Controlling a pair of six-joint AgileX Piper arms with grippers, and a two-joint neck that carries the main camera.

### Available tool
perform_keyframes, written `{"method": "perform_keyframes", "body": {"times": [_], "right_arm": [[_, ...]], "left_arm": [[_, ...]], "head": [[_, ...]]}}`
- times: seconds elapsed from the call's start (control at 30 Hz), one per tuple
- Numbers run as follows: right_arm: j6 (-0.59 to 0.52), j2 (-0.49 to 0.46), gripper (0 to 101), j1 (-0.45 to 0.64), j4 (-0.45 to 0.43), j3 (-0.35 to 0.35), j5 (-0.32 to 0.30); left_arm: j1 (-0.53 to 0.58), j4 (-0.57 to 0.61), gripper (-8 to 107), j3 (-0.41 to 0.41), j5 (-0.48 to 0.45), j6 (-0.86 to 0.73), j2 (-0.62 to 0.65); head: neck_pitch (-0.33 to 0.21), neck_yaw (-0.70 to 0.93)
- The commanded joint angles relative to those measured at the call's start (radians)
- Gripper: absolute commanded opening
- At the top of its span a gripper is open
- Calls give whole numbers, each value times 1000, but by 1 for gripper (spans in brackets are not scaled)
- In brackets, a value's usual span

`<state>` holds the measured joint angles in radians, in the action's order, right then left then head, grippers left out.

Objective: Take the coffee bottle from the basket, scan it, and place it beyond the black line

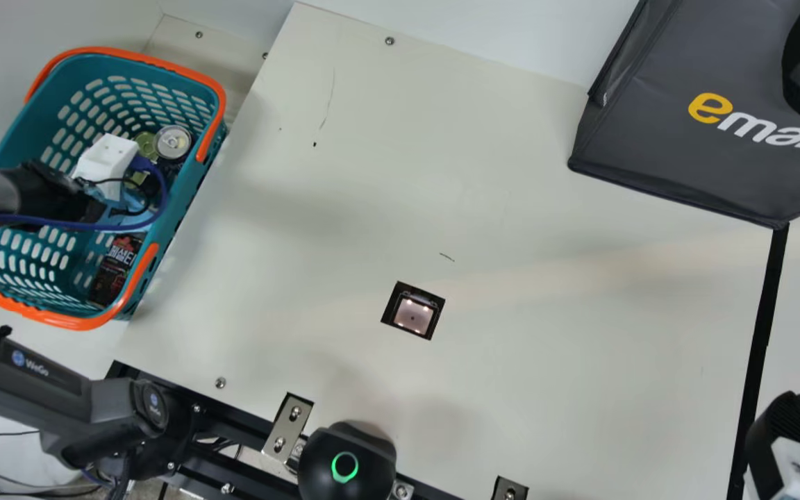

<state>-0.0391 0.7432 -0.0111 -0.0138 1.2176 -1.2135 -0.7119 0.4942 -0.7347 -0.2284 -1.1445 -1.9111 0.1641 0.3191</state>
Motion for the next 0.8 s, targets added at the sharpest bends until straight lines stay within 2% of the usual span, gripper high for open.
{"method": "perform_keyframes", "body": {"times": [0.0,0.77], "right_arm": [[0,0,91,0,0,0,0],[0,0,91,0,0,0,-1]], "left_arm": [[2,14,90,-5,7,-8,-13],[20,114,90,-16,75,-93,-109]], "head": [[-26,2],[-26,2]]}}
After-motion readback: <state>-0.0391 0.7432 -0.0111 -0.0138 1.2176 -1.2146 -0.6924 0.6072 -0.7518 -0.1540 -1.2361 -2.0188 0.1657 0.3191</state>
